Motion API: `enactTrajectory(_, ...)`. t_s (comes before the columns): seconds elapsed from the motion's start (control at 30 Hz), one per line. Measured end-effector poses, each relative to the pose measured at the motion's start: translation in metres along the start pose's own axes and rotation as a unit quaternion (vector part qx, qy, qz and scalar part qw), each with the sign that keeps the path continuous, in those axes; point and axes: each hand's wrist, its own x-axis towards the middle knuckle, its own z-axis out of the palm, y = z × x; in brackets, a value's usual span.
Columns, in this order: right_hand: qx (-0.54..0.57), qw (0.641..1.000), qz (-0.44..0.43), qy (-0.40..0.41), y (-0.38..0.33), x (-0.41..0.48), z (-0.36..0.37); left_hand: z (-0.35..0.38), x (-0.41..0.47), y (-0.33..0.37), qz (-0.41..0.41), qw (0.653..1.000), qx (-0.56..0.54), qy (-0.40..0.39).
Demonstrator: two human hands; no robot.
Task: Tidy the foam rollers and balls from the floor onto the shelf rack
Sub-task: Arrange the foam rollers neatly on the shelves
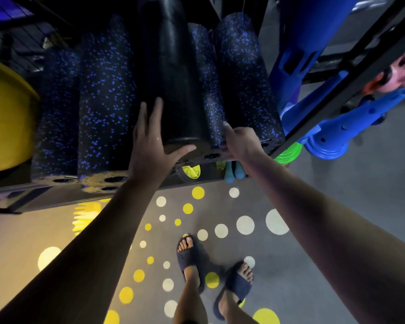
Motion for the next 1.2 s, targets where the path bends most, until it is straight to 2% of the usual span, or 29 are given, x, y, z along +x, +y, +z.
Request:
enactTrajectory(0.07, -0.044, 0.997, -0.047, -0.031, -0.014, -0.007, 0.002, 0.003, 0.0, 0.007, -0.1, 0.989, -0.105, 0.012)
enactTrajectory(0.1, -0.014, 0.996, -0.047, -0.069, -0.02, -0.013, 0.004, 0.006, 0.001, 0.012, -0.134, 0.982, -0.13, 0.012)
enactTrajectory(0.2, 0.085, 0.982, -0.035, -0.163, -0.03, -0.024, 0.009, 0.007, 0.002, 0.026, -0.134, 0.983, -0.128, 0.013)
enactTrajectory(0.33, 0.117, 0.984, -0.052, -0.124, -0.036, -0.018, -0.005, -0.004, 0.01, 0.04, -0.105, 0.98, -0.166, 0.042)
enactTrajectory(0.53, 0.144, 0.985, -0.064, -0.071, -0.036, 0.0, -0.061, 0.02, 0.042, 0.069, -0.063, 0.954, -0.289, -0.059)
enactTrajectory(0.77, 0.08, 0.991, -0.095, -0.044, -0.013, 0.007, -0.101, 0.061, 0.039, 0.082, -0.068, 0.963, -0.223, -0.137)
enactTrajectory(1.0, 0.048, 0.99, -0.129, -0.019, -0.003, 0.012, -0.085, 0.06, 0.033, 0.068, -0.085, 0.963, -0.226, -0.118)
enactTrajectory(1.1, 0.03, 0.993, -0.118, 0.005, 0.001, 0.018, -0.082, 0.058, 0.029, 0.07, -0.077, 0.967, -0.211, -0.119)
enactTrajectory(1.2, 0.034, 0.994, -0.103, -0.003, 0.008, 0.021, -0.082, 0.059, 0.026, 0.073, -0.072, 0.971, -0.198, -0.111)
